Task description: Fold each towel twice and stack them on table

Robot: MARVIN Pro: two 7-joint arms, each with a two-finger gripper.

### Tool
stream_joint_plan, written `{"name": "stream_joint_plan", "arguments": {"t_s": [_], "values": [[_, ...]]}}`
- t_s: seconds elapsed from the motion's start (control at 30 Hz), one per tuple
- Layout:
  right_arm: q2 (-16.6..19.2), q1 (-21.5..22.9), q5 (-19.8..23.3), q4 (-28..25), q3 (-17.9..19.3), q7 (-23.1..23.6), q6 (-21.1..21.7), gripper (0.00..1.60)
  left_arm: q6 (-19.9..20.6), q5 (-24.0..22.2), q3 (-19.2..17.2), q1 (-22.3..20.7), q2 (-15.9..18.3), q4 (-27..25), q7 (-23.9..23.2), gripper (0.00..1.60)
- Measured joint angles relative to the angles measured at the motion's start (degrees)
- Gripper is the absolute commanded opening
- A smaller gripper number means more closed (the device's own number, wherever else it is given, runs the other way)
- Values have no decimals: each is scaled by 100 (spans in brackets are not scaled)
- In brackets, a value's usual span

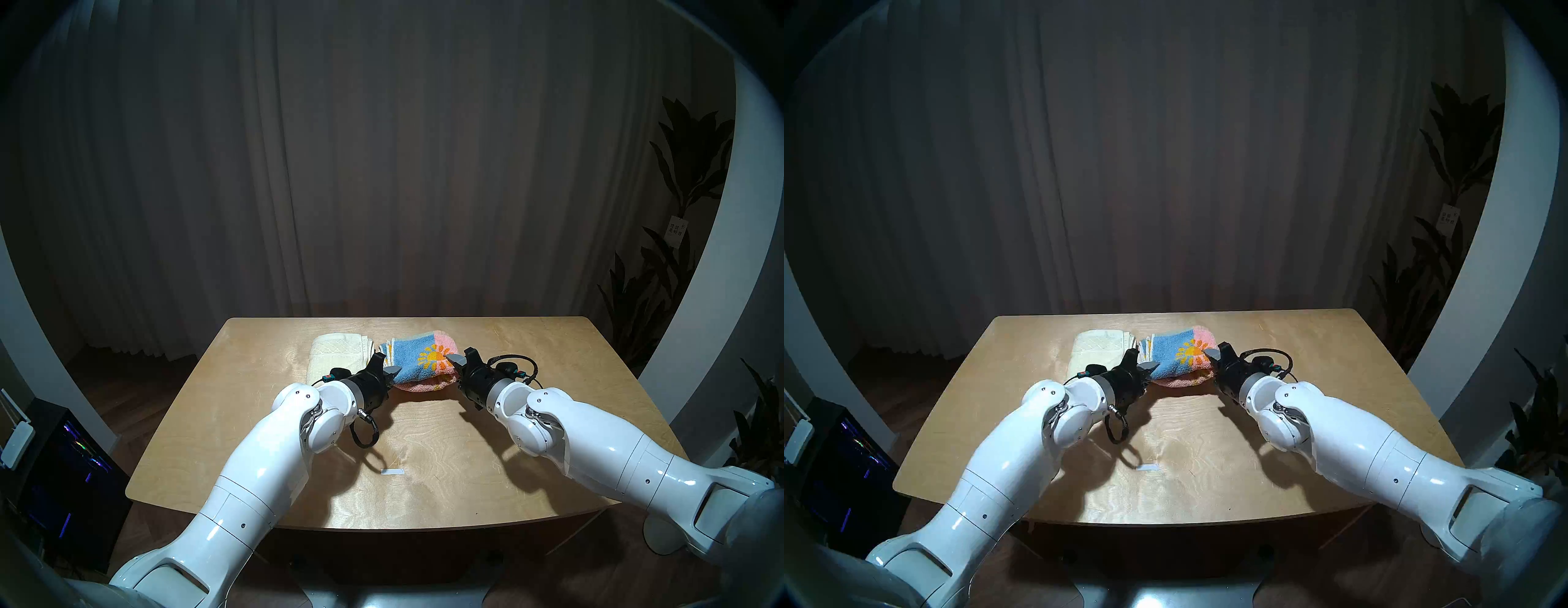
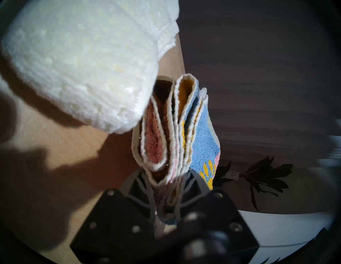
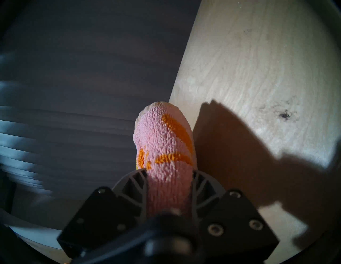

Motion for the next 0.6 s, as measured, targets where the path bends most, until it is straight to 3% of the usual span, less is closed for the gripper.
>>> {"name": "stream_joint_plan", "arguments": {"t_s": [0.6], "values": [[70, 65, -44, -319, 33, 25, -65, 0, -221, 187, -193, 202, 155, -660, -15, 0]]}}
